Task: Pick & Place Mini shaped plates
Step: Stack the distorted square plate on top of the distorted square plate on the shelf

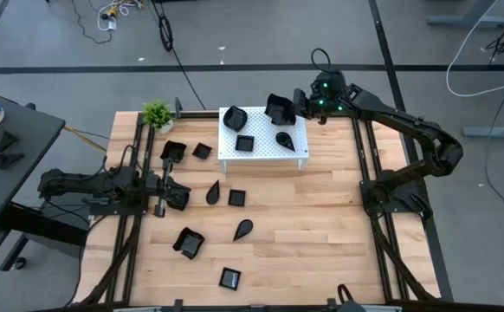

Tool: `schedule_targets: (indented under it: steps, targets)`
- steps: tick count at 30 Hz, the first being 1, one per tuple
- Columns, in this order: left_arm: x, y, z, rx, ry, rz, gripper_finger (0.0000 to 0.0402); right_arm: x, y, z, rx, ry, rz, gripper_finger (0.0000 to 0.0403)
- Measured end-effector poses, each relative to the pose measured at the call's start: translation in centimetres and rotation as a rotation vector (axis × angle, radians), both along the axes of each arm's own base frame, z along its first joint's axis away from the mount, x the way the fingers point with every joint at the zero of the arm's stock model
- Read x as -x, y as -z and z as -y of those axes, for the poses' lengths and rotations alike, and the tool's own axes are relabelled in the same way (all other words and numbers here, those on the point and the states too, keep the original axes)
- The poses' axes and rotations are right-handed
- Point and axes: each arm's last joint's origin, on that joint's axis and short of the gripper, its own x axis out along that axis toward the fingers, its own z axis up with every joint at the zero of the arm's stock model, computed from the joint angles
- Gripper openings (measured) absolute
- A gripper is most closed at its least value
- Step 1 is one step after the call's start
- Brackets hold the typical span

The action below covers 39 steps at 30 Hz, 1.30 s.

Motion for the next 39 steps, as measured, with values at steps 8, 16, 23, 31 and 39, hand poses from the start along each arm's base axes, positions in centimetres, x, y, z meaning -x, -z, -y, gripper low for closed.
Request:
schedule_targets:
  steps: [8, 16, 23, 31, 39]
  targets:
    - [0.0, 0.0, 0.0, 0.0, 0.0, 0.0, 0.0003, 0.1, 0.1, 0.0, -0.009, 0.005, -0.014, 0.0]
    - [0.0, 0.0, 0.0, 0.0, 0.0, 0.0, 0.0003, 0.3, 0.3, -0.1, -0.015, 0.004, -0.037, 0.0]
    - [0.0, 0.0, 0.0, 0.0, 0.0, 0.0, 0.0003, 0.4, 0.4, -0.1, -0.016, -0.003, -0.056, 0.0]
    - [0.0, 0.0, 0.0, 0.0, 0.0, 0.0, 0.0003, 0.8, 0.5, 0.3, -0.019, 0.014, -0.065, 0.0]
    - [0.0, 0.0, 0.0, 0.0, 0.0, 0.0, 0.0003, 0.6, 1.4, 0.4, -0.053, -0.018, -0.104, 0.0]
